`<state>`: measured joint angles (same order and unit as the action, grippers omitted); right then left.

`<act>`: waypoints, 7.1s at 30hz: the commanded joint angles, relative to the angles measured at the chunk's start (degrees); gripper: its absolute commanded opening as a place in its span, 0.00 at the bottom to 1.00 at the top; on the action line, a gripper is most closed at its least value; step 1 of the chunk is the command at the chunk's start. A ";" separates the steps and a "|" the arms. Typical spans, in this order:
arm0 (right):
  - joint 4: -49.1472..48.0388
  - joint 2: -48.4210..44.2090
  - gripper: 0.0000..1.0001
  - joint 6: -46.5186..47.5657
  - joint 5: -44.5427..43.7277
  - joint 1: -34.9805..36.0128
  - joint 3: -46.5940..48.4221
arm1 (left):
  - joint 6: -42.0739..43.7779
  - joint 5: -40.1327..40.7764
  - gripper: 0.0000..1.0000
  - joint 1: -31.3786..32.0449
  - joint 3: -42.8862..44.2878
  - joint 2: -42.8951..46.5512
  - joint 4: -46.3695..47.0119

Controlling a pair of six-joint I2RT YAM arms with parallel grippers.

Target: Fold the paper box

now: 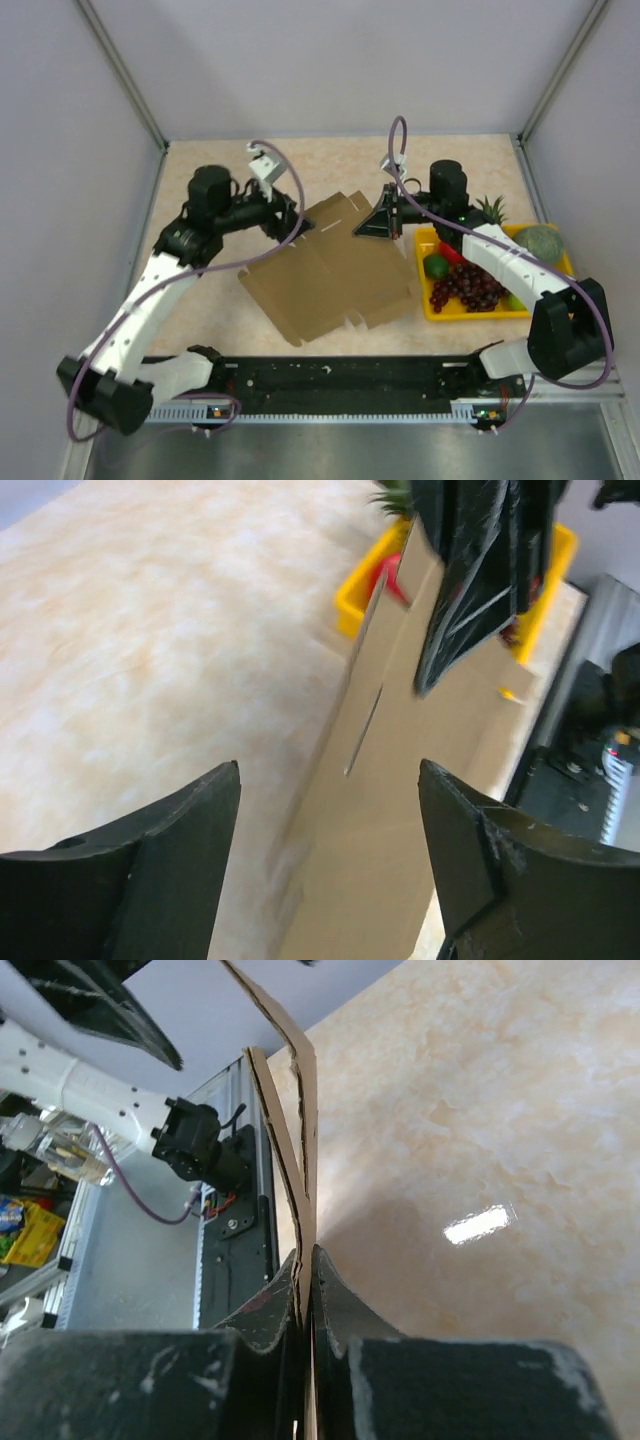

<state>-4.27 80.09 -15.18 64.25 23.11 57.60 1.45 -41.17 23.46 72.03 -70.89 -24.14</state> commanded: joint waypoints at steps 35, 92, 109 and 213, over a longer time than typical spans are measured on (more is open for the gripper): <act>-33.86 -1.43 0.00 -31.48 6.24 -3.51 -4.69 | -1.37 3.71 0.18 2.99 -25.87 29.65 19.30; -2.93 -3.98 0.00 -8.46 1.93 1.58 2.69 | -12.27 8.73 0.52 13.19 13.14 -6.98 8.58; -4.25 -5.21 0.00 -9.43 3.43 1.67 2.51 | -7.26 6.46 0.25 13.27 14.71 -9.44 1.57; -7.69 -1.70 0.00 -10.58 5.53 2.37 -0.48 | -6.02 13.04 0.74 9.67 -4.35 8.77 -1.70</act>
<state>-8.32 76.95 -26.00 68.55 24.77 56.90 -3.44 -28.47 33.30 68.29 -59.75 -29.43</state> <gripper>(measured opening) 0.009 0.779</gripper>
